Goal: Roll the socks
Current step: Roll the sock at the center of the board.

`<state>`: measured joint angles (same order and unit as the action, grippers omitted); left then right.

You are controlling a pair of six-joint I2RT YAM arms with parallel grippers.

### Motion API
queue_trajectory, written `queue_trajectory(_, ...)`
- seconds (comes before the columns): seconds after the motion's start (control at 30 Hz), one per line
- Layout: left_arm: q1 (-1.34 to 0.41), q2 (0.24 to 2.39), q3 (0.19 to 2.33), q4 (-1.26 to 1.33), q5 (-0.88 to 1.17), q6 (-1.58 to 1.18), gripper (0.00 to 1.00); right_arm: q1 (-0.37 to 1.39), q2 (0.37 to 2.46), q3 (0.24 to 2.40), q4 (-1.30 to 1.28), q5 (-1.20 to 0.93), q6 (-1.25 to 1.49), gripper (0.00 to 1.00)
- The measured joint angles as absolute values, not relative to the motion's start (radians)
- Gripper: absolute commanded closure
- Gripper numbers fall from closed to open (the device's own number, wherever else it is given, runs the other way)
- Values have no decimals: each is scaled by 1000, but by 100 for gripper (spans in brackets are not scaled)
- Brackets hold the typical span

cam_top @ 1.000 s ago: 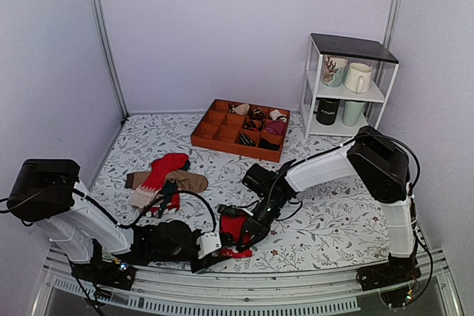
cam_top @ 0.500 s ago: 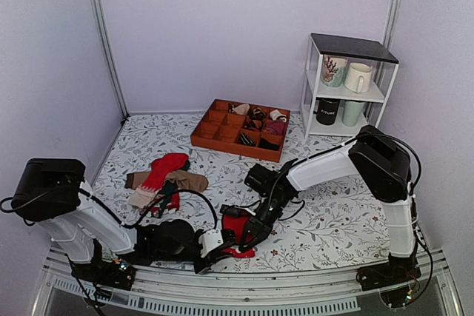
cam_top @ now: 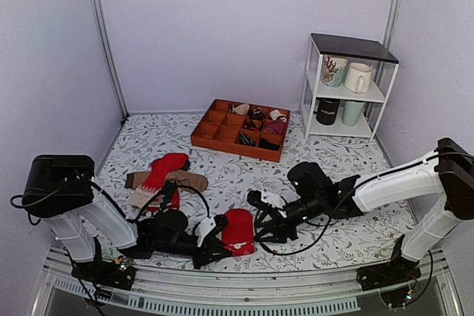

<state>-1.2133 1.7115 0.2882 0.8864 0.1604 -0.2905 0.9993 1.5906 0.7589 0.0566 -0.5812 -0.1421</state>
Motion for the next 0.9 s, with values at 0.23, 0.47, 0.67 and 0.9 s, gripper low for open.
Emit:
queue_trajectory(0.23,-1190,1803,310,985,281,-387,100,1196,1544,662,241,-340,-310,48)
queue_trajectory(0.47,-1183,1833,298,1042,337,-446,100,1280,1631,668,270,-176,-422,48)
queue_trajectory(0.67,-1182,1836,287,1057,356,-459,100,1290,1658,683,262,-110,-449,52)
queue_trajectory(0.9,-1174,1845,291,1067,373,-460,100,1316,1694,698,249,-80,-443,67)
